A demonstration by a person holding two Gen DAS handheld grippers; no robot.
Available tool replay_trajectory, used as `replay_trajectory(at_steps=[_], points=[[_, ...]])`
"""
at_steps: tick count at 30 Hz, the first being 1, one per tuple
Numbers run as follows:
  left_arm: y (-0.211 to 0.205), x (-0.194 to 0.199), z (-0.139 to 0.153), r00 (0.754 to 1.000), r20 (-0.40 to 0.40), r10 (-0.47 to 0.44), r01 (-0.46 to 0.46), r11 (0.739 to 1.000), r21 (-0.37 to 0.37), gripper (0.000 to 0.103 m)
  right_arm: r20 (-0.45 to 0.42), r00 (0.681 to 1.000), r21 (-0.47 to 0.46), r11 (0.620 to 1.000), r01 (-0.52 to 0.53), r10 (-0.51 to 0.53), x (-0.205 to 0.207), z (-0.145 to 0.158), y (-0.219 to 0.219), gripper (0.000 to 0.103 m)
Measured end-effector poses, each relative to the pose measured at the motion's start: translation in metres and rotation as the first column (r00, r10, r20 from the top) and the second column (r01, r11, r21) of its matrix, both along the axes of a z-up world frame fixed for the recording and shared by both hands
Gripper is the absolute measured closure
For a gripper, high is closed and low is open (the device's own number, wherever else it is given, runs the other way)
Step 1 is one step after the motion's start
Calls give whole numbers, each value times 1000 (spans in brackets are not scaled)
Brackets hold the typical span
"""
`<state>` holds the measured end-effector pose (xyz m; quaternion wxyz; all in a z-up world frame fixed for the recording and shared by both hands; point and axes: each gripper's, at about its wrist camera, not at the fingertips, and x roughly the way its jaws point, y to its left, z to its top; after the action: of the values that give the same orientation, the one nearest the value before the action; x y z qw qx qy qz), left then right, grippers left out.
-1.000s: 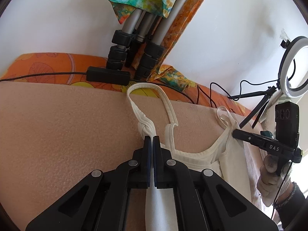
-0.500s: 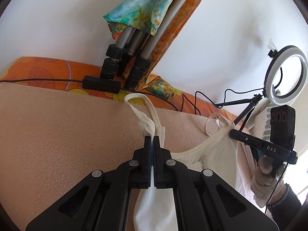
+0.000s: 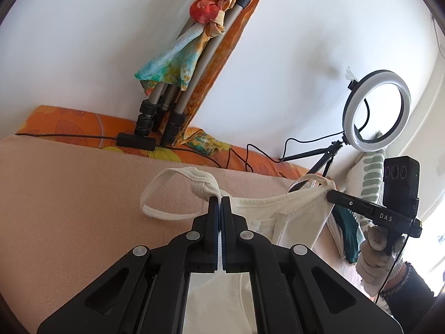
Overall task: Fold small clothes
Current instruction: 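Lift the straps with the right gripper and fold them over the hem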
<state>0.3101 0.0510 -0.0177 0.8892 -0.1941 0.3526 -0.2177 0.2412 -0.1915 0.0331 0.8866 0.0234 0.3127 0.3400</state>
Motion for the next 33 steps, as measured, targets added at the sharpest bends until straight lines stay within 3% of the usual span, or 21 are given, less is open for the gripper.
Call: replay_trajectory(at_steps=[7,13,22,33], points=[[-3,-48,22,1000,29,-7,6,1000,13,103,24,1000,-5,1000,1,-1,-60,8,-2,97],[-6,-96,20,1000,16,-11,11,1000,8,103,37,999,-26,1000,3,-2,-119,5,-3,97],[-11,-163,-11,998,-50,-37,39,998,40,103,30,1000,-74,997,11,-9,-202,-29,0,97],[-15,-205,-52,982,-172,-78,104,983,153,103,-1,1000,-150,989,15,-15,-241,-84,1,96]])
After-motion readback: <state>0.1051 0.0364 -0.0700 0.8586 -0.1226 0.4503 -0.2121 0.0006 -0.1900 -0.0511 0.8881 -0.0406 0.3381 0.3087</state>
